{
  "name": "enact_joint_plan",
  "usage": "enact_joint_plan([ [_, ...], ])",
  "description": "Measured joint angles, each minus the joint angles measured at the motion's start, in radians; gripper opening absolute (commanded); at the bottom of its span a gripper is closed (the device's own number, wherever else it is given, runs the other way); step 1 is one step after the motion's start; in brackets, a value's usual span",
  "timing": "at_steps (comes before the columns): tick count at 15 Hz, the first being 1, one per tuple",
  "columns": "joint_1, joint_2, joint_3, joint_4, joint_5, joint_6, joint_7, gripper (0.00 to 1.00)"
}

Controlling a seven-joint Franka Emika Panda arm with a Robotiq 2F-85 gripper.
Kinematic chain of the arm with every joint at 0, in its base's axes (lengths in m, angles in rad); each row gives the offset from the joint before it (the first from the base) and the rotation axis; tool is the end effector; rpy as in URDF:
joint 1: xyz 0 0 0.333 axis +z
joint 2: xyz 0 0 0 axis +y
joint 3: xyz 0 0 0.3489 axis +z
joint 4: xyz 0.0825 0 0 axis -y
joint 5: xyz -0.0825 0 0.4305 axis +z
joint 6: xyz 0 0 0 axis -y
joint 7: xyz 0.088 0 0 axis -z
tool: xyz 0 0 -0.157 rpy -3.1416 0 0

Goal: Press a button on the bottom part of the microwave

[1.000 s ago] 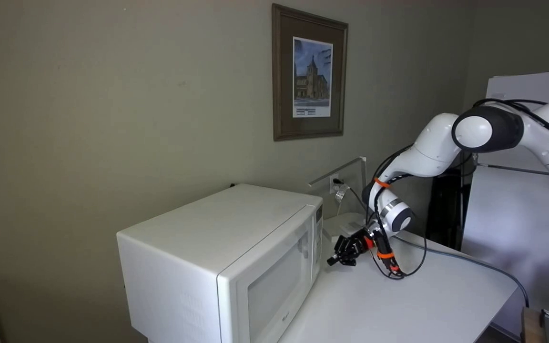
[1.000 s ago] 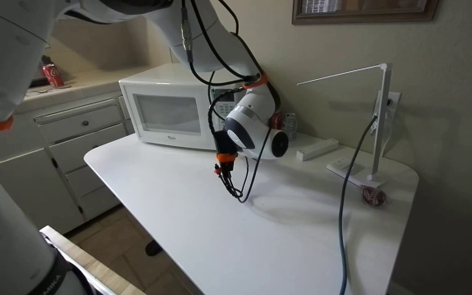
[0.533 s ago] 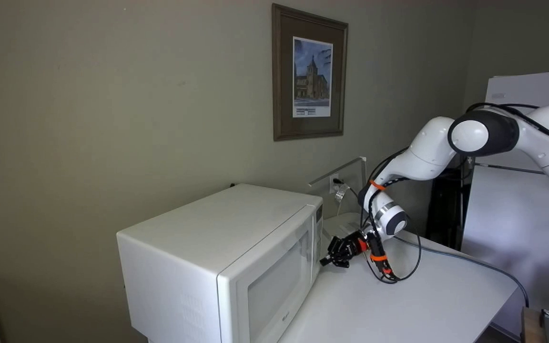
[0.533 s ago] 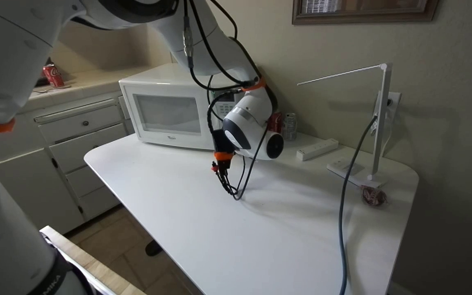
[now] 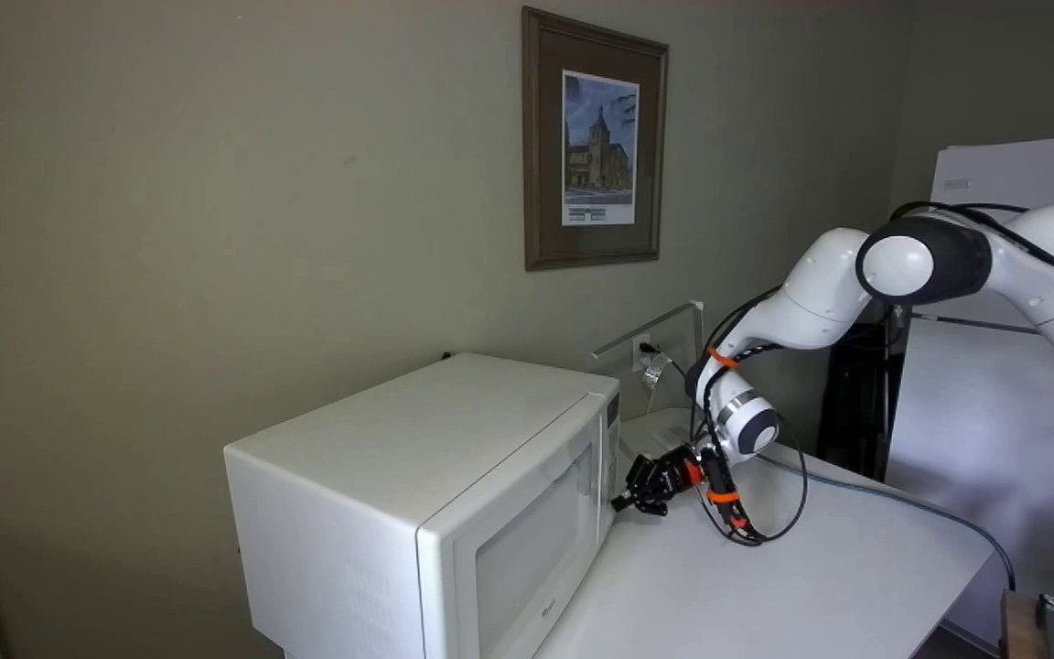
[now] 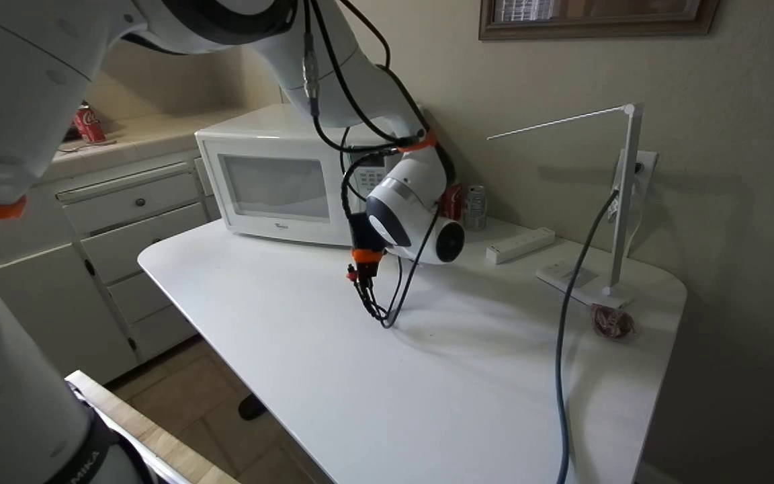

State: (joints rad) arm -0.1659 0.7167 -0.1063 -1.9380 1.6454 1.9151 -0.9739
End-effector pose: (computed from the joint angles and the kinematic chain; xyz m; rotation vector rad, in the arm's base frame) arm 0.6430 -0.0582 0.0783 -1.8433 0.5242 -0.2771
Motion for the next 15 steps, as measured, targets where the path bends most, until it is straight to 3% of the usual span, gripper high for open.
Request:
enact_joint_plan([
  [15, 0.000, 0.010, 0.000, 0.009, 0.024, 0.004, 0.009, 0.00],
])
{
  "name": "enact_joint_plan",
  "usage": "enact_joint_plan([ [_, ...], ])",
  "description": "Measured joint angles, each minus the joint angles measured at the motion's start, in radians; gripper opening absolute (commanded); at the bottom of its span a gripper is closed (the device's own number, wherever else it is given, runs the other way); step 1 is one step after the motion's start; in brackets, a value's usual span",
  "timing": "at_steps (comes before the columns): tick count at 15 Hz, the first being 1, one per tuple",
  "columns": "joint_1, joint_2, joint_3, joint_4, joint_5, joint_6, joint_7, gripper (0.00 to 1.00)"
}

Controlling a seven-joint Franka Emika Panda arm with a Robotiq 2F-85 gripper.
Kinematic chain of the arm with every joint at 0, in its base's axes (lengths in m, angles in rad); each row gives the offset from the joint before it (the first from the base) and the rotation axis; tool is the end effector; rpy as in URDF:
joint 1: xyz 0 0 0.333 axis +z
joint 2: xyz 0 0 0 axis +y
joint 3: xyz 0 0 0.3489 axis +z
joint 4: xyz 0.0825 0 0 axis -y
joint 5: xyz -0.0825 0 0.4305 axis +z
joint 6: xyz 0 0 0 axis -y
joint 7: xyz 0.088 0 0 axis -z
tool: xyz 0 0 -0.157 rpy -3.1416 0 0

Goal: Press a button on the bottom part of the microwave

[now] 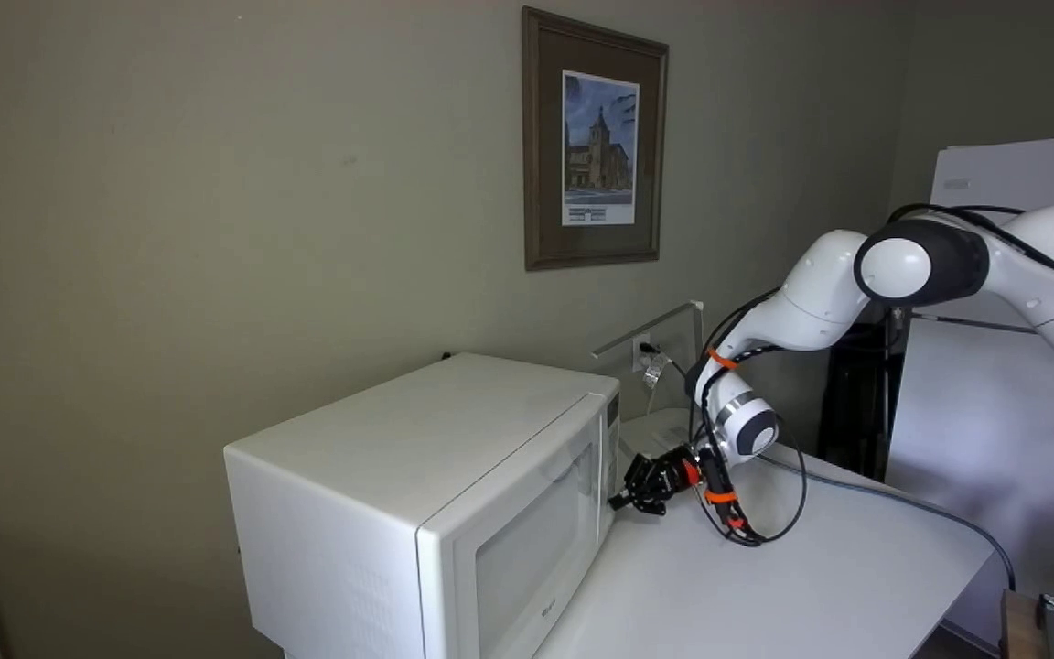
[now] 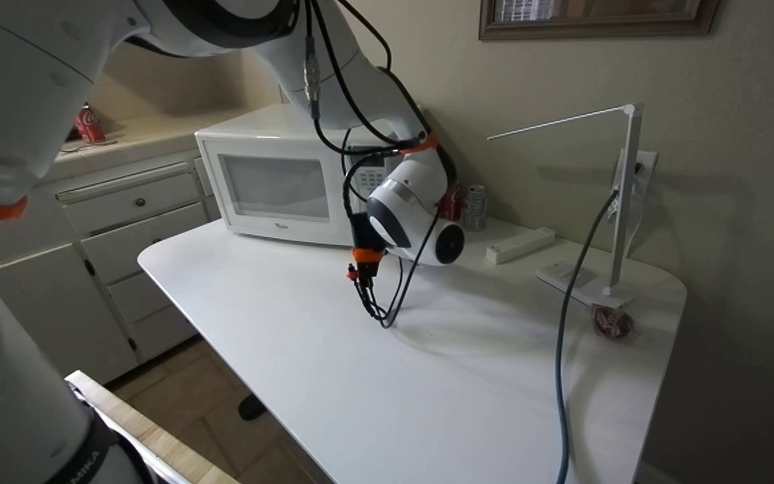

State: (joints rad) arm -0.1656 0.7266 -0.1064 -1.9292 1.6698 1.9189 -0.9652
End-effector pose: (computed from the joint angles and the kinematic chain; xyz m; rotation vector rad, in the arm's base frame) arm 0.6469 -0.0598 0.0759 -1.8284 0.5520 -0.2859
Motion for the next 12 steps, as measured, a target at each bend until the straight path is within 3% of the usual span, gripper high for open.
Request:
enact_joint_plan([
  [12, 0.005, 0.000, 0.000, -0.032, 0.086, 0.003, 0.025, 0.00],
])
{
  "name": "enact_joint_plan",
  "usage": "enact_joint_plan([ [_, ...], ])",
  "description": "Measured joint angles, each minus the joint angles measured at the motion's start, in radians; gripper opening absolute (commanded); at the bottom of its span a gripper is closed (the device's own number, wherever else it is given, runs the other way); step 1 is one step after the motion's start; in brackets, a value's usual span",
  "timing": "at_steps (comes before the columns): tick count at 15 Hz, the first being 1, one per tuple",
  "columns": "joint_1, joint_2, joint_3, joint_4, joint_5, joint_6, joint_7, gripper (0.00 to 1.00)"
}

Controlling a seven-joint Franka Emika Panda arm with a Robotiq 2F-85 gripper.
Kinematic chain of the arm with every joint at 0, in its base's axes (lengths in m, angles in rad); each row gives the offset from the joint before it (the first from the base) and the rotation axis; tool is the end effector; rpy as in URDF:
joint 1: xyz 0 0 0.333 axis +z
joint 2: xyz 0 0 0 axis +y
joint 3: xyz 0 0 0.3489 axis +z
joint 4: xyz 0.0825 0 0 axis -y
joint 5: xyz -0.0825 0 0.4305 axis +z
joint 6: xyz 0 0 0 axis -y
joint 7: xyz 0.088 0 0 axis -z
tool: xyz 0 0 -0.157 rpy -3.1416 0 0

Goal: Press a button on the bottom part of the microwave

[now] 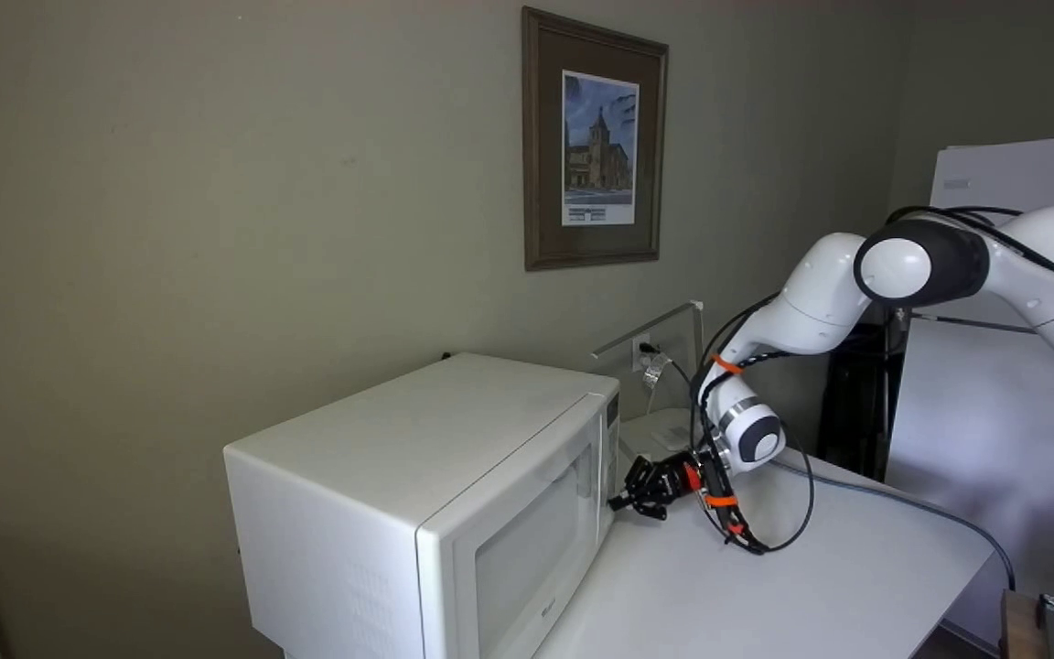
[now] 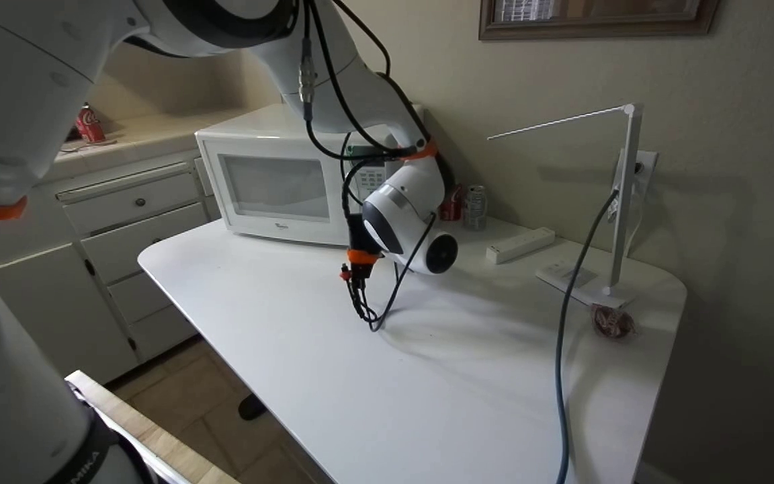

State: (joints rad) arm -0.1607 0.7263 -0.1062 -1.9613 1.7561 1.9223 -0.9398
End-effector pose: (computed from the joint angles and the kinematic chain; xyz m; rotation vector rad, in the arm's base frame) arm 0.6411 -0.0574 0.0693 -1.7642 0.6574 -0.2903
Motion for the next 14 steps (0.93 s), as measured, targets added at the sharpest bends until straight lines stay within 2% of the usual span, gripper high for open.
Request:
enact_joint_plan([
  [14, 0.006, 0.000, 0.016, -0.047, 0.170, -0.007, 0.099, 0.00],
])
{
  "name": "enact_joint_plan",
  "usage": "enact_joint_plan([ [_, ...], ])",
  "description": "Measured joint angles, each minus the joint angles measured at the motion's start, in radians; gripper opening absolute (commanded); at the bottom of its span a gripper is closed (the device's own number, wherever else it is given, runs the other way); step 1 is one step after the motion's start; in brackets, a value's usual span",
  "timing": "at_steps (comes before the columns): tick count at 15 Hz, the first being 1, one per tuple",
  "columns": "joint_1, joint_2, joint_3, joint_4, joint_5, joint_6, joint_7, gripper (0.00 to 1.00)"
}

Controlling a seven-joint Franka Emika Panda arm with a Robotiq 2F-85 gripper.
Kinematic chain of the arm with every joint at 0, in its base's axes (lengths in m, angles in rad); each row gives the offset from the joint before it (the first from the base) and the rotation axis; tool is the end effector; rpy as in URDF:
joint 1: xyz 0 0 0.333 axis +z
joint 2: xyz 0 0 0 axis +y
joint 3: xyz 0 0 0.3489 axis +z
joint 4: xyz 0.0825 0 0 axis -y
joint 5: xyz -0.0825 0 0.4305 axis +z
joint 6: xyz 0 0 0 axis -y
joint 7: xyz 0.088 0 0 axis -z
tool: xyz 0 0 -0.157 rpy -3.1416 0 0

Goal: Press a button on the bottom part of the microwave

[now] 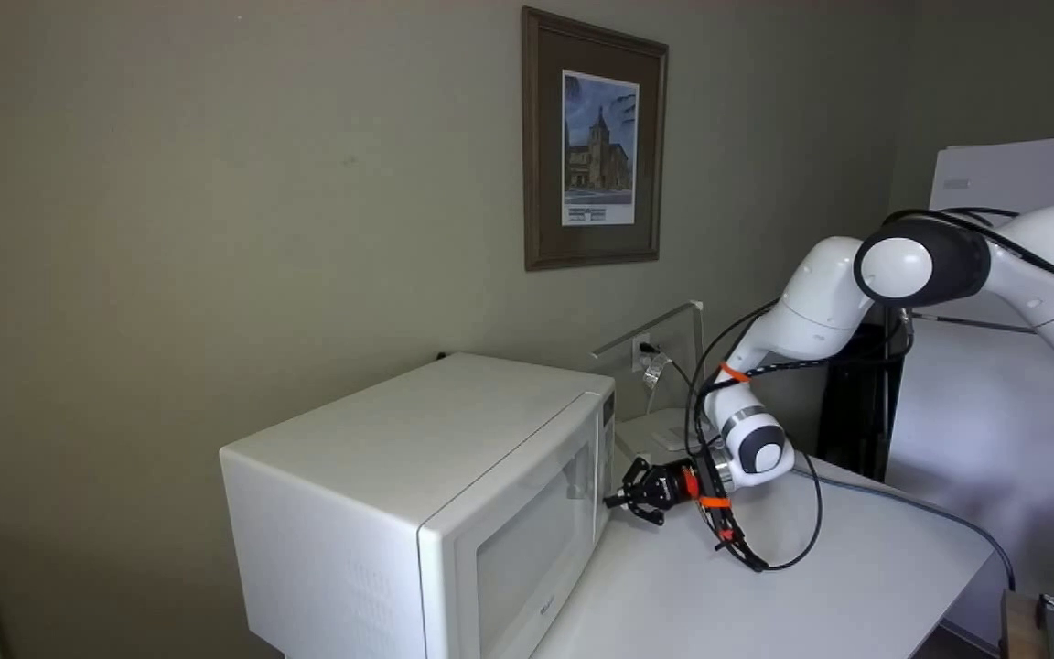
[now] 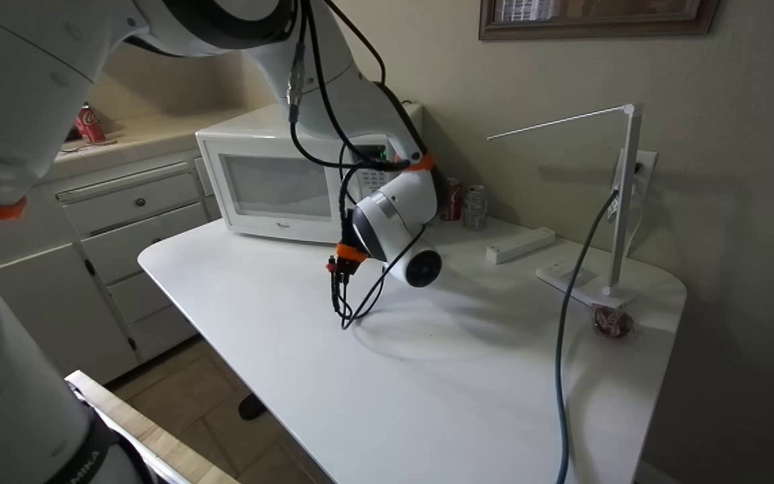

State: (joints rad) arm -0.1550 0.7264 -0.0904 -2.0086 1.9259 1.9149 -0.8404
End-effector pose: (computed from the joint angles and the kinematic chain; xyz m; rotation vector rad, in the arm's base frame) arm 0.6367 -0.0471 0.0629 -1.5908 0.8695 -0.2639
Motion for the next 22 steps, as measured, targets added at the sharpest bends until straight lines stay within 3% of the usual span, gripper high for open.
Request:
enact_joint_plan([
  [9, 0.020, -0.002, -0.017, -0.002, 0.016, -0.001, 0.027, 0.00],
  [14, 0.036, -0.054, -0.058, 0.013, -0.191, -0.007, 0.138, 0.00],
  [15, 0.036, -0.079, -0.071, 0.009, -0.259, -0.009, 0.161, 0.26],
  [16, 0.037, -0.105, -0.086, 0.003, -0.334, -0.009, 0.177, 0.02],
  [17, 0.037, -0.134, -0.102, -0.005, -0.406, -0.009, 0.182, 0.28],
  [22, 0.027, -0.296, -0.153, -0.055, -0.743, 0.002, 0.181, 0.62],
])
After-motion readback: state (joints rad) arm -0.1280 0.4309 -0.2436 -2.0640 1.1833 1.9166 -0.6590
